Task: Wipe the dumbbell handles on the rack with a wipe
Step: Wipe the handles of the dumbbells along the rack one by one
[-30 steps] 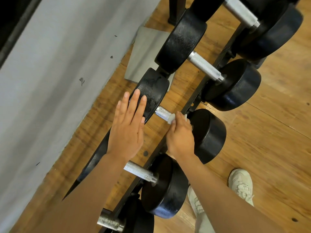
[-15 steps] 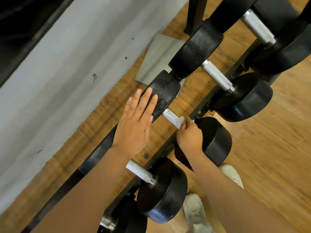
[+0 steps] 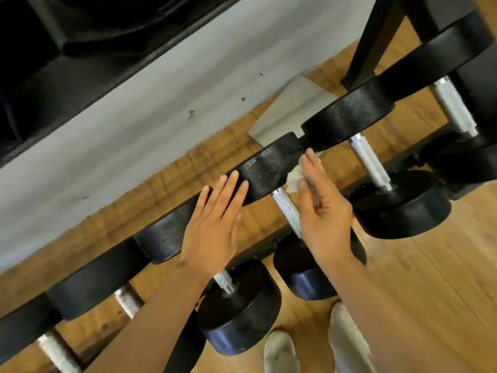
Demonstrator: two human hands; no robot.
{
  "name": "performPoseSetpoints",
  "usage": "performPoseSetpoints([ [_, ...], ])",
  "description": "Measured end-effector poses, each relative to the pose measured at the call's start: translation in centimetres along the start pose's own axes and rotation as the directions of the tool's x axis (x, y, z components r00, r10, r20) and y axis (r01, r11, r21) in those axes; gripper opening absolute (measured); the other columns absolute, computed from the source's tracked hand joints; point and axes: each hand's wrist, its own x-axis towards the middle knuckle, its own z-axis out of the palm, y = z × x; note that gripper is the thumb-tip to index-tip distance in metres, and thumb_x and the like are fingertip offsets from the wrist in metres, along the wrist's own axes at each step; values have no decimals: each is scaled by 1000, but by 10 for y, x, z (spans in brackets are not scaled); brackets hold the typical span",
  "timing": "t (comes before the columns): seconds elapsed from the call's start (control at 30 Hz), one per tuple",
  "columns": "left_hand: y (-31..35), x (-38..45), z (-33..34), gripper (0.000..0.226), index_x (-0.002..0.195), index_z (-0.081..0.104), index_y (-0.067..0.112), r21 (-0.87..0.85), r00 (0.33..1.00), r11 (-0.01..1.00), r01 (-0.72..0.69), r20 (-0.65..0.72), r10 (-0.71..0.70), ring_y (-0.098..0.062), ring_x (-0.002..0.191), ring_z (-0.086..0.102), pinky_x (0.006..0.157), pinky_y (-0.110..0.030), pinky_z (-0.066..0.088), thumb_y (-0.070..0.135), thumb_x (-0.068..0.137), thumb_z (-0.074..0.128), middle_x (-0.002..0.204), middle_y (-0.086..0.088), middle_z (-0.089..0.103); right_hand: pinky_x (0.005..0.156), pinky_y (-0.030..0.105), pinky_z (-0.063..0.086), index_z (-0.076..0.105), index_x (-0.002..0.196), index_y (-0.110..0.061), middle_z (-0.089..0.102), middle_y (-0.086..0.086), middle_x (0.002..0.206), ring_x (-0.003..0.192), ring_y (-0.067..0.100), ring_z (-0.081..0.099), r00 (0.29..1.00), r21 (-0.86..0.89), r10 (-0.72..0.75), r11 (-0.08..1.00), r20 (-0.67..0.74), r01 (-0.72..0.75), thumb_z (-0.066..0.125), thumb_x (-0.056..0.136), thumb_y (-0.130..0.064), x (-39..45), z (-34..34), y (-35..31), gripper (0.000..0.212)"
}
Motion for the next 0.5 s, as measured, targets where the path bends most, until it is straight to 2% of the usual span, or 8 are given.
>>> performPoseSetpoints([
  [0.07, -5, -13, -3, 53, 154, 27, 11, 38, 999, 998, 48, 6, -48, -24, 150, 20, 120, -45, 17, 25, 103, 29, 162, -10, 24, 115, 35, 34, 48, 139, -1, 42, 9, 150, 142, 18, 36, 954, -57, -157, 983, 255, 177, 47, 99, -3, 8, 4, 5, 40],
  [0.13, -14, -27, -5, 54, 153, 33, 9, 127, 996, 989, 74, 45, -80, -23, 149, 22, 121, -43, 15, 28, 103, 29, 161, -11, 27, 118, 47, 25, 43, 144, -4, 34, 8, 155, 147, 22, 24, 841, -179, -236, 915, 488, 361, 42, 99, -3, 10, 5, 17, 45],
  [0.2, -25, -38, -4, 55, 150, 38, 6, 222, 994, 974, 46, 90, -67, -23, 148, 22, 122, -40, 11, 31, 102, 26, 160, -11, 28, 120, 48, 17, 41, 146, -8, 30, 4, 157, 149, 21, 16, 757, -254, -288, 822, 587, 510, 42, 97, -1, 13, 0, 30, 50],
  [0.33, -42, -41, 2, 55, 147, 39, 3, 322, 997, 945, -51, 64, 32, -24, 149, 17, 123, -38, 6, 32, 102, 25, 158, -12, 29, 118, 43, 26, 43, 146, -13, 31, 1, 157, 147, 17, 25, 727, -234, -343, 791, 595, 565, 34, 97, -12, 26, -10, 39, 49],
  [0.43, -41, -39, 7, 53, 142, 46, 4, 301, 999, 954, -21, -30, 31, -23, 145, 25, 122, -39, 11, 33, 102, 29, 155, -12, 36, 110, 38, 41, 48, 143, -13, 35, 1, 156, 141, 15, 37, 754, -238, -417, 774, 508, 587, 50, 98, -2, 31, -9, 41, 46],
  [0.5, -40, -38, 12, 50, 140, 50, 6, 287, 996, 958, 10, -88, 16, -22, 144, 28, 121, -40, 15, 33, 102, 31, 152, -11, 40, 107, 26, 43, 53, 138, -10, 39, 5, 153, 136, 14, 45, 774, -236, -483, 763, 408, 601, 57, 96, -2, 32, -6, 41, 43],
])
